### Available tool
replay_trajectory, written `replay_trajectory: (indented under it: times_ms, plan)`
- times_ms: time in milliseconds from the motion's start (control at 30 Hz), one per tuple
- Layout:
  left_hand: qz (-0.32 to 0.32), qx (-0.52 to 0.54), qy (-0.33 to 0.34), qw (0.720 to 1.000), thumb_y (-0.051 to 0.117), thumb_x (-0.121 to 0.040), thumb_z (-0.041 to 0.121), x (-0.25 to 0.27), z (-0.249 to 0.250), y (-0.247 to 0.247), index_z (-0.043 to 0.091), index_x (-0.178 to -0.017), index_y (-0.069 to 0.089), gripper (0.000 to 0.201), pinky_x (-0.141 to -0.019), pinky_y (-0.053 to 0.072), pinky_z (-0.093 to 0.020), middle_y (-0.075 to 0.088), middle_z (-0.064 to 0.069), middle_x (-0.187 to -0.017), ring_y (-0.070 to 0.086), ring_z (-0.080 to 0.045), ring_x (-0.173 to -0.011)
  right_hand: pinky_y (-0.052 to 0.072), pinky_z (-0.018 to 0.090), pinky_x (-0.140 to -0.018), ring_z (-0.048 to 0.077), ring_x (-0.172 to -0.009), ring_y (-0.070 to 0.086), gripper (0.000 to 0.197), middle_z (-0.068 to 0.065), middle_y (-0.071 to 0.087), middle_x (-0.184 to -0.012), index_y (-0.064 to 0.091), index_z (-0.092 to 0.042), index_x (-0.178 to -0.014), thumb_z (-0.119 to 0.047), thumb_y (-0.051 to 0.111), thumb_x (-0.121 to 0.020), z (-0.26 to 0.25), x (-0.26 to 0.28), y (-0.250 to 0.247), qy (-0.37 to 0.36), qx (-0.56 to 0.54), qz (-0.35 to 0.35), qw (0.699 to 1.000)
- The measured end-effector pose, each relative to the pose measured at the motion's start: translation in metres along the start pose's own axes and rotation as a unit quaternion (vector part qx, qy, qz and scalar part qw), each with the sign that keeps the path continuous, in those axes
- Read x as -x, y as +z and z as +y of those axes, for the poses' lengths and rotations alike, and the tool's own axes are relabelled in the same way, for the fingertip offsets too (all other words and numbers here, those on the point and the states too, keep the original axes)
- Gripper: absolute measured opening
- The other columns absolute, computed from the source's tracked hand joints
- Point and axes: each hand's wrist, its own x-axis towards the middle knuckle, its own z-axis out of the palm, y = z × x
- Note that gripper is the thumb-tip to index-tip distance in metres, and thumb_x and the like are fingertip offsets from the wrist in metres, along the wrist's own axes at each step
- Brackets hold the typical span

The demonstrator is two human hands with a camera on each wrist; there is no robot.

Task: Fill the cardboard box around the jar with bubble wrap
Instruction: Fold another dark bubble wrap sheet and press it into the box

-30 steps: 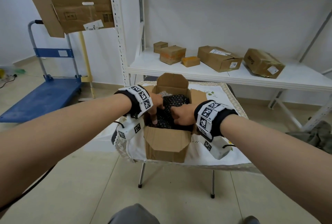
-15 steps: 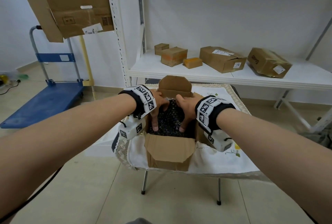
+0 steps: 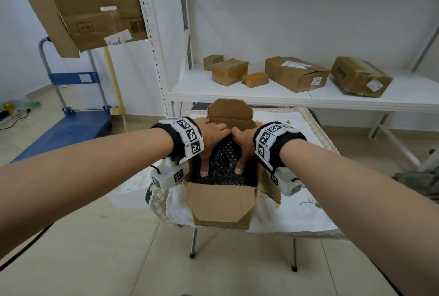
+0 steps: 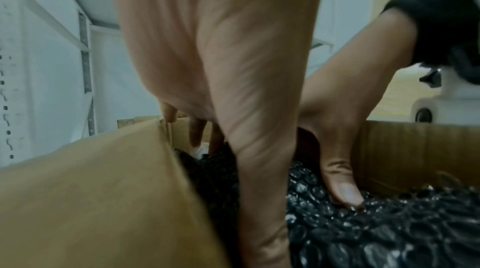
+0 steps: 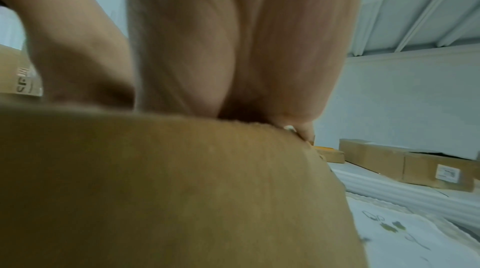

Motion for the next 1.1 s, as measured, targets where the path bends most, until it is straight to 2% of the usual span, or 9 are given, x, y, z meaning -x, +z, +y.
replay_trajectory:
  times_ms: [233, 333, 400, 533, 600, 700, 867, 967, 1100]
  plan:
    - [-0.074, 0.023, -0.053, 0.996, 0.089, -0.036, 0.066, 0.002, 0.001, -0.003, 0.037, -0.153, -0.007, 0.154, -0.121, 0.015, -0.051, 0.022, -0.008, -0.162, 0.020, -0.028, -0.149, 0.041, 0.041, -0.089, 0.022, -0.099, 0.052, 0.073, 0.000, 0.053, -0.108, 0.045, -0.021, -0.103, -0.060, 0.087, -0.057, 0.008, 0.013, 0.002, -0.038, -0.112, 0.126, 0.985]
    - [-0.082, 0.020, -0.086, 0.993, 0.084, -0.032, 0.074, -0.001, 0.000, 0.001, 0.041, -0.150, -0.022, 0.162, -0.122, 0.009, -0.052, 0.002, -0.012, -0.165, 0.002, -0.031, -0.152, 0.048, 0.038, -0.085, 0.021, -0.099, 0.047, 0.046, 0.005, 0.042, -0.115, 0.049, -0.017, -0.108, -0.037, 0.079, -0.079, 0.015, 0.023, -0.005, -0.046, -0.210, 0.368, 0.904]
    - [-0.067, 0.016, -0.066, 0.995, 0.087, -0.039, 0.069, 0.003, 0.001, -0.001, 0.035, -0.152, -0.020, 0.160, -0.122, 0.009, -0.049, 0.002, -0.007, -0.166, 0.004, -0.025, -0.152, 0.047, 0.039, -0.097, 0.024, -0.113, 0.047, 0.049, 0.008, 0.040, -0.133, 0.046, -0.018, -0.128, -0.018, 0.069, -0.085, 0.016, 0.023, -0.011, -0.024, -0.244, 0.420, 0.874]
    - [0.011, 0.026, -0.019, 0.999, 0.092, -0.052, 0.049, 0.022, 0.009, -0.013, 0.027, -0.157, 0.014, 0.132, -0.114, 0.030, -0.037, 0.016, 0.006, -0.162, 0.028, -0.022, -0.146, 0.040, 0.040, -0.104, 0.029, -0.126, 0.049, 0.070, 0.009, 0.054, -0.140, 0.027, -0.022, -0.151, -0.004, 0.056, -0.090, 0.007, 0.025, -0.015, -0.026, -0.299, 0.318, 0.899]
    - [0.068, 0.053, -0.022, 0.996, 0.092, -0.051, 0.047, 0.033, 0.010, -0.014, 0.024, -0.139, 0.045, 0.103, -0.092, 0.045, -0.037, 0.036, 0.006, -0.144, 0.047, -0.023, -0.127, 0.048, 0.041, -0.096, 0.028, -0.111, 0.059, 0.063, 0.006, 0.066, -0.119, 0.031, -0.024, -0.147, -0.004, 0.052, -0.091, 0.005, 0.026, -0.011, -0.022, -0.293, 0.302, 0.907]
    - [0.160, 0.093, -0.038, 0.982, 0.092, -0.048, 0.049, 0.045, 0.006, -0.013, 0.019, -0.110, 0.049, 0.081, -0.062, 0.040, -0.033, 0.037, 0.005, -0.116, 0.050, -0.018, -0.098, 0.051, 0.046, -0.092, 0.031, -0.104, 0.062, 0.053, 0.009, 0.071, -0.108, 0.035, -0.025, -0.141, -0.008, 0.048, -0.091, 0.004, 0.026, -0.003, -0.003, -0.268, 0.252, 0.930]
    - [0.093, 0.176, -0.051, 0.979, 0.081, -0.066, 0.059, 0.038, -0.005, -0.008, 0.024, -0.138, 0.042, 0.089, -0.099, 0.044, -0.037, 0.048, 0.005, -0.138, 0.049, -0.018, -0.122, 0.049, 0.042, -0.097, 0.029, -0.114, 0.061, 0.051, 0.005, 0.069, -0.124, 0.033, -0.023, -0.143, -0.013, 0.050, -0.096, 0.005, 0.028, -0.002, 0.015, -0.237, 0.140, 0.961]
    - [0.043, 0.147, -0.055, 0.987, 0.067, -0.077, 0.066, 0.031, 0.001, -0.004, 0.025, -0.146, 0.040, 0.085, -0.107, 0.038, -0.039, 0.049, -0.001, -0.143, 0.045, -0.024, -0.131, 0.043, 0.035, -0.104, 0.028, -0.128, 0.053, 0.059, 0.006, 0.055, -0.144, 0.027, -0.025, -0.152, -0.027, 0.055, -0.099, 0.000, 0.037, -0.008, 0.016, -0.189, 0.076, 0.979]
    - [0.002, 0.168, -0.075, 0.983, 0.063, -0.080, 0.066, 0.028, 0.002, 0.002, 0.034, -0.149, 0.034, 0.081, -0.111, 0.034, -0.046, 0.045, -0.006, -0.144, 0.041, -0.028, -0.134, 0.038, 0.014, -0.067, 0.017, -0.101, 0.058, 0.036, 0.002, 0.065, -0.118, 0.054, -0.018, -0.124, -0.028, 0.068, -0.093, -0.021, 0.066, -0.018, -0.042, -0.214, 0.124, 0.968]
